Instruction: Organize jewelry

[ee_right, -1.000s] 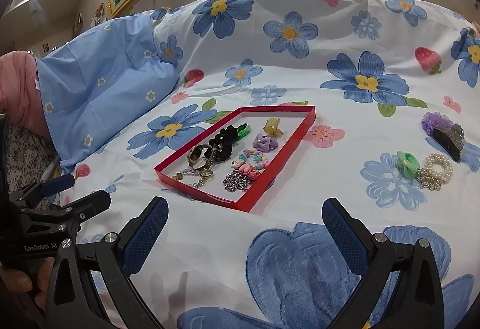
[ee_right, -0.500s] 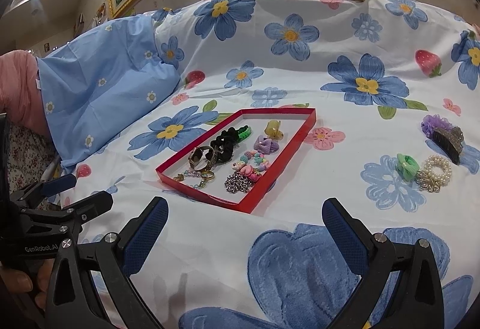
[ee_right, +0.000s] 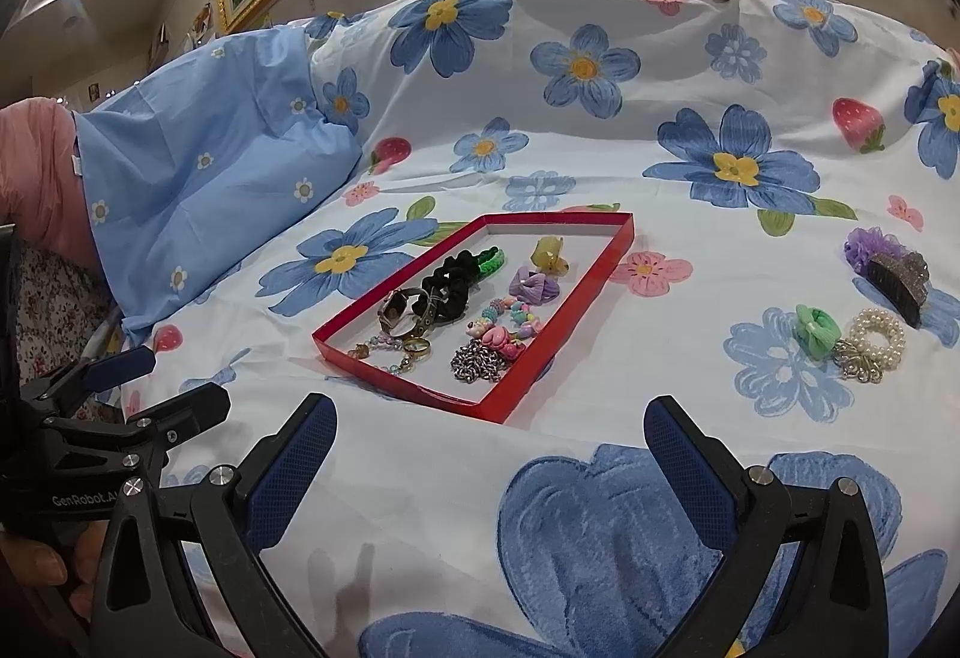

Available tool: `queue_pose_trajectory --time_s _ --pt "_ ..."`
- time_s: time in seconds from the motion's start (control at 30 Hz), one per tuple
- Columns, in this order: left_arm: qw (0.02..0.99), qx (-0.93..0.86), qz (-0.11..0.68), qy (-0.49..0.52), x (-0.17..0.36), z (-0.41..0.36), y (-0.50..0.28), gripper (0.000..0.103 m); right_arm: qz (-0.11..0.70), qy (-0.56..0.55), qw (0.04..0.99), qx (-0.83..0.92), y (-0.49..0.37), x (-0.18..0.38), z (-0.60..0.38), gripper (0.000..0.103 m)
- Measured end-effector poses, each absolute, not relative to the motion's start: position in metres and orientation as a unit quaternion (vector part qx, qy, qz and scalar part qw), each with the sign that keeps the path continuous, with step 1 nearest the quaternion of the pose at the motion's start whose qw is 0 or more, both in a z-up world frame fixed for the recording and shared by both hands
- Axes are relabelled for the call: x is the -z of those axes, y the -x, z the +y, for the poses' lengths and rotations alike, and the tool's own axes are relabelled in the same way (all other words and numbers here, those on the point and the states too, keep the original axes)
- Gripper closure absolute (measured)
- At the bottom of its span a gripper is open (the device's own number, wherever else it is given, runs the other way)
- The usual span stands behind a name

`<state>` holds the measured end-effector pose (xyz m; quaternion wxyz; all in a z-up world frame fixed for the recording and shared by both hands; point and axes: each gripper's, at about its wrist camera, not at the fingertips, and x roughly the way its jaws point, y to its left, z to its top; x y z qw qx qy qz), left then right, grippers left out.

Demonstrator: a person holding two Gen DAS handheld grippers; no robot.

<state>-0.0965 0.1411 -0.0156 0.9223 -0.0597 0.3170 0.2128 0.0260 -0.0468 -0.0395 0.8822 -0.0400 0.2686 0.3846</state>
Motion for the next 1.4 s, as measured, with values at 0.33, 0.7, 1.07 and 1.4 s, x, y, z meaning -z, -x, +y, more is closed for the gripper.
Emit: queue_pose_trajectory --time_s 0.33,0.7,1.07,1.4 --pt "0.922 -0.214 0.317 0.058 0.0171 0.1418 0.0956 0.0 0.268 0.041 0.882 -0.385 -0.0257 0.0394 -0.0461 0.0" --pt "0.922 -0.214 0.317 0.059 0.0173 0.1416 0.0954 0.0 0.27 0.045 0.88 -0.388 -0.0265 0.0396 -0.0457 0.0" --pt "0.922 -0.212 0.319 0.059 0.0189 0.1424 0.094 0.0 0.271 0.046 0.88 -0.388 -0.027 0.0397 -0.0456 0.0" --pt "0.922 -0.21 0.321 0.059 0.0213 0.1414 0.0917 0.0 0.272 0.046 0.879 -0.388 -0.0284 0.0426 -0.0464 0.0"
